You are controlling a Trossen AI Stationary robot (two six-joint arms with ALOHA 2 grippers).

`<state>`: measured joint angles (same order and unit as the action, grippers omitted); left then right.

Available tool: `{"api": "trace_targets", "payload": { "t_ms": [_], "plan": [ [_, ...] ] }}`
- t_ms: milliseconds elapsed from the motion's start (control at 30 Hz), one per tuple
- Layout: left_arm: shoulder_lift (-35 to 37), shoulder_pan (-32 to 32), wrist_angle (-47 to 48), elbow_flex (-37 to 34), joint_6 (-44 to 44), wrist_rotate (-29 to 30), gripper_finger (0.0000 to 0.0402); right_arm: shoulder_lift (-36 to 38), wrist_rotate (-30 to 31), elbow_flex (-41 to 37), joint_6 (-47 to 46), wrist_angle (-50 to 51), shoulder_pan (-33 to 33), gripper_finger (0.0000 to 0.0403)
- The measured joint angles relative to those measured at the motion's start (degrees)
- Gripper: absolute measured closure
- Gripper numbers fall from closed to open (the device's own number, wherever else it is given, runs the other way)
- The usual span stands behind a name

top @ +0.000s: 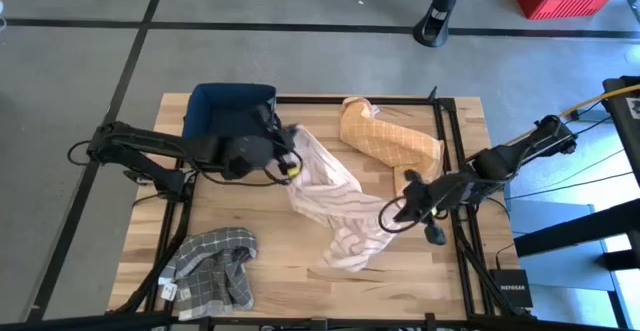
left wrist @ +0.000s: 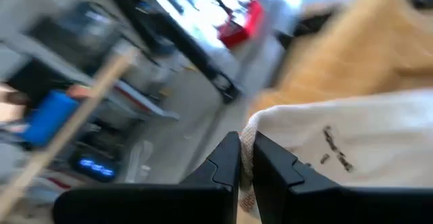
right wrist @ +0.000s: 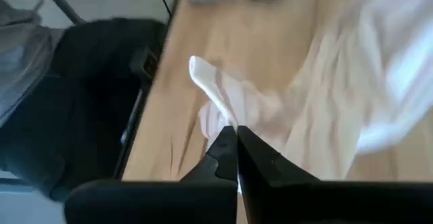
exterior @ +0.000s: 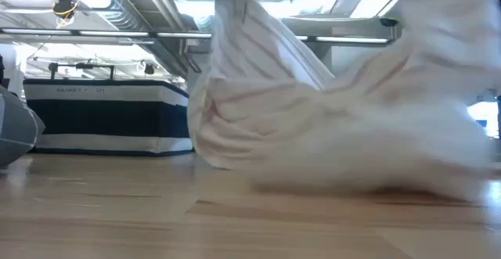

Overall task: Fold towel
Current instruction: Fold the white towel

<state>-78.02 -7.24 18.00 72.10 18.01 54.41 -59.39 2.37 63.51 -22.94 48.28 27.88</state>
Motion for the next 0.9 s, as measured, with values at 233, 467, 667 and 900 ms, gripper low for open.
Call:
{"api": "trace_targets", "payload": {
  "t_ms": [233, 467, 667, 900],
  "plan": [
    [7.52, -2.35, -18.05, 0.23, 9.69, -1.25, 0.038, -0.99, 6.76, -1.66, -9.07, 12.84, -0.13, 0.0401],
    [10.97, -2.9, -10.37, 0.23, -1.93, -17.62, 0.038, -2.36, 15.24, -8.83, -19.2, 16.24, -0.16, 0.038],
    [7.96, -2.84, -2.91, 0.2, -5.68, -21.35, 0.038, -3.24, 6.54, -11.49, -24.63, 18.43, -2.91, 0.0305],
    [4.65, -2.78, -2.2, 0.15, -7.48, -22.92, 0.038, -3.12, -4.23, -1.37, -20.88, 20.9, -7.76, 0.0208]
  ]
}}
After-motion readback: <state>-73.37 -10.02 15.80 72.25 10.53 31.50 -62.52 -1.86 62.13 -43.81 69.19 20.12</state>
